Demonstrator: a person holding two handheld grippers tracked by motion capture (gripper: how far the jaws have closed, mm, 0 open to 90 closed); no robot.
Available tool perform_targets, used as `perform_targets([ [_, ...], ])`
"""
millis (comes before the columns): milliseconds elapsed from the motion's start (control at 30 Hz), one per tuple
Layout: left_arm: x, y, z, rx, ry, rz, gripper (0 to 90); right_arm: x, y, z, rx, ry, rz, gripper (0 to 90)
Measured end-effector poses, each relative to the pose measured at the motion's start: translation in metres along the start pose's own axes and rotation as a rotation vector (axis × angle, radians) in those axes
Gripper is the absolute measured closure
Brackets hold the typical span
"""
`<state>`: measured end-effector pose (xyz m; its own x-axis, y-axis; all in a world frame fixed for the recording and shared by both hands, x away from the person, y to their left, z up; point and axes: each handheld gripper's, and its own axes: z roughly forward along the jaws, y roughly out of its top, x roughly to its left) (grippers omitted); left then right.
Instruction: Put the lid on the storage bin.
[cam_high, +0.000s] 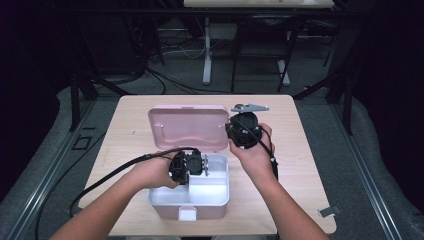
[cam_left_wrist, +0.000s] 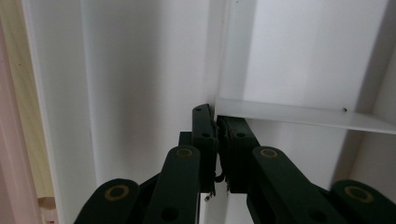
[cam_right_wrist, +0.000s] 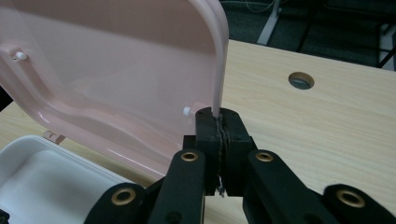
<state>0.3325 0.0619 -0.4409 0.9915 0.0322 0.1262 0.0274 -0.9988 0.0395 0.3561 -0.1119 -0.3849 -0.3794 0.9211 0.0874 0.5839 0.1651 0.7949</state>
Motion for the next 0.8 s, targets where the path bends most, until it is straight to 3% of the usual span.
perform_targets([
  [67, 0.0, 0.0, 0.0, 0.0, -0.002, -0.001, 85.1, 0.002, -0.004, -0.001, -0.026, -0.03, -0.007, 88.4],
  [267, -0.001, -0.001, -0.001, -0.007, 0.012, 0.002, 84.9, 0.004, -0.016, -0.006, -0.095, -0.017, -0.029, 88.4],
  [333, -0.002, -0.001, -0.001, -0.004, 0.019, 0.003, 84.7, 0.006, -0.018, -0.007, -0.107, -0.035, -0.034, 88.3],
  [500, -0.002, -0.007, -0.003, -0.013, 0.023, -0.04, 80.7, 0.006, -0.018, -0.007, -0.109, -0.032, -0.032, 88.4],
  [533, -0.002, -0.01, -0.006, -0.034, 0.012, -0.062, 80.4, 0.005, -0.017, -0.007, -0.102, -0.03, -0.032, 88.3],
  [600, -0.001, -0.021, -0.014, -0.087, 0.007, -0.143, 78.7, 0.005, -0.017, -0.007, -0.104, -0.032, -0.035, 88.4],
  [800, 0.003, -0.05, -0.028, -0.165, 0.033, -0.271, 75.3, 0.005, -0.017, -0.006, -0.102, -0.035, -0.032, 88.4],
])
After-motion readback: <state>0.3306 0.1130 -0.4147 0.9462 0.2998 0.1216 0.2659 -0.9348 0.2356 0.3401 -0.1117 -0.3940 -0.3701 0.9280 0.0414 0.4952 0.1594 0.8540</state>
